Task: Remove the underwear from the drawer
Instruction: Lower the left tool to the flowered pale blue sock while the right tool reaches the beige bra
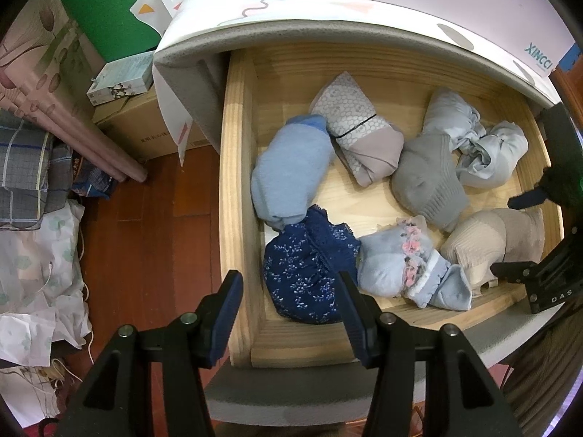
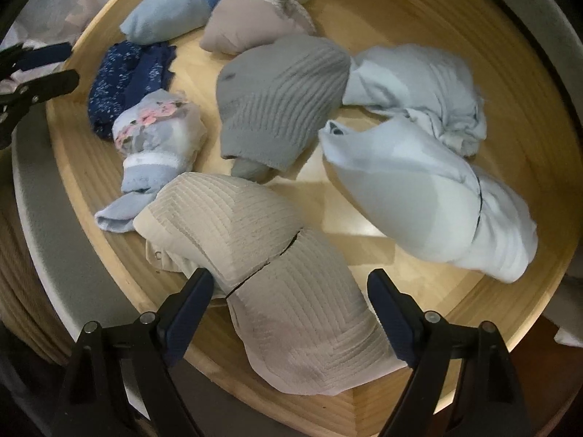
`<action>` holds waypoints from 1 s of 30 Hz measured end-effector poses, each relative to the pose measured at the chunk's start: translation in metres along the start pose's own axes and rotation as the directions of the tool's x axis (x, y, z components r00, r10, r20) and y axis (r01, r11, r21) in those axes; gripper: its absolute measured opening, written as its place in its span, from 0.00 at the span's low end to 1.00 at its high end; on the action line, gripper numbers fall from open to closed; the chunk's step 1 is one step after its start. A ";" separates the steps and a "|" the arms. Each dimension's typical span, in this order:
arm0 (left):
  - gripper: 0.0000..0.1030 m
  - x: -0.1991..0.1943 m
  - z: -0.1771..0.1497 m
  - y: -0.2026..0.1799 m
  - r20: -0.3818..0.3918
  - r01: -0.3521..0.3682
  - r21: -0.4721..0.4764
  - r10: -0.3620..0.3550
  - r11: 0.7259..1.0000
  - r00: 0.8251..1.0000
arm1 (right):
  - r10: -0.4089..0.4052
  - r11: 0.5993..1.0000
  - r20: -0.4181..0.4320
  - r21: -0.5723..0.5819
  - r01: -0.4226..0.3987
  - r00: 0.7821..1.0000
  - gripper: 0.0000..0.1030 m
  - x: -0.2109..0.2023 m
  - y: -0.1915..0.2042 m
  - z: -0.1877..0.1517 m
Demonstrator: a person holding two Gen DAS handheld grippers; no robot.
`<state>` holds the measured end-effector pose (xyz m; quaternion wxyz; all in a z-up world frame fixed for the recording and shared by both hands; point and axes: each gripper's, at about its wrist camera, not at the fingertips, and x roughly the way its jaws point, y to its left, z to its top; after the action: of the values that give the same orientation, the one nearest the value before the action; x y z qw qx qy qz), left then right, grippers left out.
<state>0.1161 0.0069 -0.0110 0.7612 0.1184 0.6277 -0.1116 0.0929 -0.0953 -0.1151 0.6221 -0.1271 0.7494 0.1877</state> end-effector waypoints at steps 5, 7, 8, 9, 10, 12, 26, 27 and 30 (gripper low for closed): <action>0.52 0.000 0.000 0.000 0.002 0.000 0.000 0.000 1.000 1.000 | 0.008 0.999 0.018 0.040 -0.009 1.000 0.75 0.009 -0.003 0.000; 0.52 0.001 0.000 -0.001 0.000 0.000 0.000 0.000 1.000 1.000 | 0.008 0.999 0.030 0.048 -0.009 1.000 0.71 0.008 -0.002 -0.007; 0.52 0.001 0.001 -0.002 0.000 0.002 0.000 -0.002 1.000 1.000 | -0.008 0.999 0.044 0.050 0.005 0.999 0.68 0.006 0.001 -0.010; 0.52 0.001 0.000 -0.003 0.000 0.003 0.001 -0.003 1.000 1.000 | -0.018 0.998 0.053 0.054 0.015 0.998 0.68 0.003 0.001 -0.013; 0.52 0.001 0.000 -0.004 0.000 0.002 0.004 -0.002 1.000 1.000 | -0.028 0.998 0.063 0.062 0.024 0.998 0.66 0.001 0.001 -0.016; 0.52 0.002 0.001 -0.005 0.001 0.000 0.007 0.000 1.000 1.000 | -0.055 0.996 0.069 0.075 0.050 0.996 0.65 -0.003 0.001 -0.020; 0.52 0.001 0.002 -0.022 -0.008 0.043 0.018 -0.043 0.999 0.999 | -0.123 0.945 0.053 0.310 0.101 0.991 0.73 -0.006 -0.043 -0.053; 0.52 0.001 0.003 -0.027 -0.012 0.047 0.026 -0.047 0.999 0.999 | -0.133 0.945 0.056 0.307 0.110 0.990 0.74 -0.005 -0.044 -0.050; 0.52 0.003 0.005 -0.039 -0.023 0.047 0.044 -0.046 0.998 0.999 | -0.118 0.952 0.060 0.289 0.096 0.991 0.75 -0.004 -0.047 -0.052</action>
<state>0.1085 -0.0316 -0.0149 0.7487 0.1217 0.6360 -0.1420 0.0678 -0.1604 -0.1086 0.6713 -0.0689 0.7364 0.0482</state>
